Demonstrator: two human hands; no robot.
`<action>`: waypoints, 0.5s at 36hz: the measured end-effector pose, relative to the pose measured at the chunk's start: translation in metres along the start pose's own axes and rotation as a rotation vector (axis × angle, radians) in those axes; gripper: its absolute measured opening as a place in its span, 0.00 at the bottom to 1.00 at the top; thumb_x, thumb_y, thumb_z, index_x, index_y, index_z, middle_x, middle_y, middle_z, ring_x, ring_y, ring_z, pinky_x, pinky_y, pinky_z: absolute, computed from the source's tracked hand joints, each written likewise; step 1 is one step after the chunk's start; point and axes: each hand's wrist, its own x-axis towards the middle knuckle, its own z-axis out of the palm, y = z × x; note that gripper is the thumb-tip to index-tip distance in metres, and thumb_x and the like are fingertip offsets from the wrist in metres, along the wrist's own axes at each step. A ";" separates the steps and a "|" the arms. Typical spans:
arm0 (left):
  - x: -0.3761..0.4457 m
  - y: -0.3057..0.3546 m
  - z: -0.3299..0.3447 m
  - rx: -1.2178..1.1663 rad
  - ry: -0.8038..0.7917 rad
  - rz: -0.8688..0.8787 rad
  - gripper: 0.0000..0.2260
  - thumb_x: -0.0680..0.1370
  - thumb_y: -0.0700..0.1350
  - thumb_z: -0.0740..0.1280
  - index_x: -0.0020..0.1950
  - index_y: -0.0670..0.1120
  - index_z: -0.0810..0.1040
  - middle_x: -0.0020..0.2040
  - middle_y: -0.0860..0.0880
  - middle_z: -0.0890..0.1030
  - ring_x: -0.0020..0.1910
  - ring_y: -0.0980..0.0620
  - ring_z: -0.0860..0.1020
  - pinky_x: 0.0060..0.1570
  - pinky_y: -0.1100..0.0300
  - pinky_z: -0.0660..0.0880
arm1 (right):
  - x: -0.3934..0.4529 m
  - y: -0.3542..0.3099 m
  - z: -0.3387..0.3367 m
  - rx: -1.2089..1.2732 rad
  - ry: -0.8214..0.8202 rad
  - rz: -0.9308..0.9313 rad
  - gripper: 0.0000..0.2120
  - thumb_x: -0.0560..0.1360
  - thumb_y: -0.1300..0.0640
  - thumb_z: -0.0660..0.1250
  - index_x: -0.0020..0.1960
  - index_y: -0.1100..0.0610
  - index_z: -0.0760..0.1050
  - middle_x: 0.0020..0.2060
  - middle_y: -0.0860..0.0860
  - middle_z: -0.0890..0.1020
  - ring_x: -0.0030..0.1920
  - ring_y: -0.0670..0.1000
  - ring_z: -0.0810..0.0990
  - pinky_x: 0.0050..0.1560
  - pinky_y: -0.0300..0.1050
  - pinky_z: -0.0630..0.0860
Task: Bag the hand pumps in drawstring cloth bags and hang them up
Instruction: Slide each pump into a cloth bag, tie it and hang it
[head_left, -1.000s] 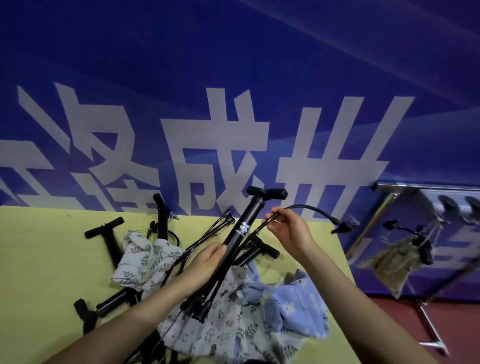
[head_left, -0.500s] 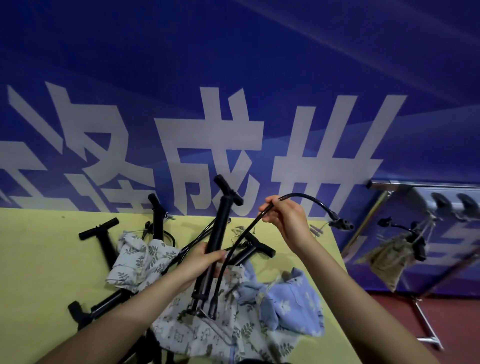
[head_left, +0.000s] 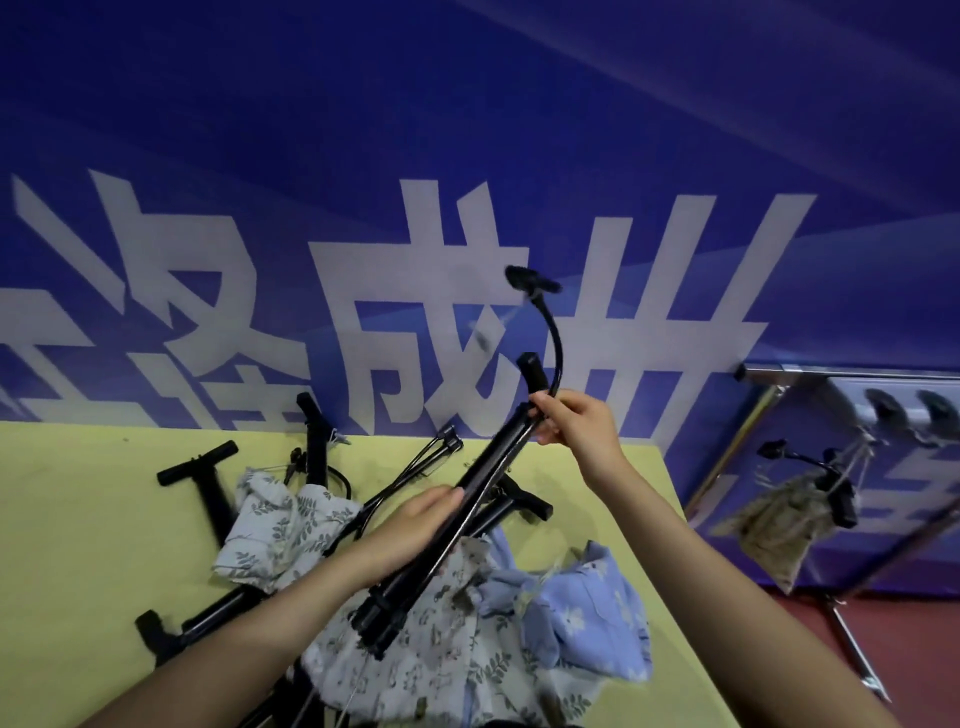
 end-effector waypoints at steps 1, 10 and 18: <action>0.000 0.001 0.001 -0.027 -0.022 0.015 0.11 0.82 0.56 0.57 0.49 0.56 0.78 0.35 0.47 0.77 0.29 0.50 0.76 0.33 0.57 0.73 | 0.002 0.001 -0.001 -0.021 0.030 -0.004 0.09 0.77 0.59 0.68 0.40 0.63 0.81 0.28 0.51 0.81 0.28 0.49 0.78 0.32 0.39 0.76; -0.006 0.005 0.011 -0.076 -0.155 -0.018 0.15 0.81 0.51 0.61 0.64 0.46 0.72 0.35 0.49 0.75 0.30 0.51 0.74 0.32 0.61 0.73 | 0.007 0.020 -0.005 -0.185 0.205 -0.062 0.18 0.74 0.53 0.71 0.31 0.56 0.67 0.27 0.49 0.65 0.29 0.48 0.63 0.33 0.42 0.61; -0.018 -0.007 0.003 0.063 -0.204 -0.012 0.14 0.81 0.49 0.61 0.67 0.52 0.71 0.33 0.55 0.79 0.29 0.56 0.77 0.31 0.64 0.74 | 0.012 0.032 -0.029 -0.020 0.320 0.052 0.11 0.76 0.61 0.68 0.38 0.55 0.69 0.35 0.50 0.72 0.36 0.49 0.70 0.38 0.39 0.68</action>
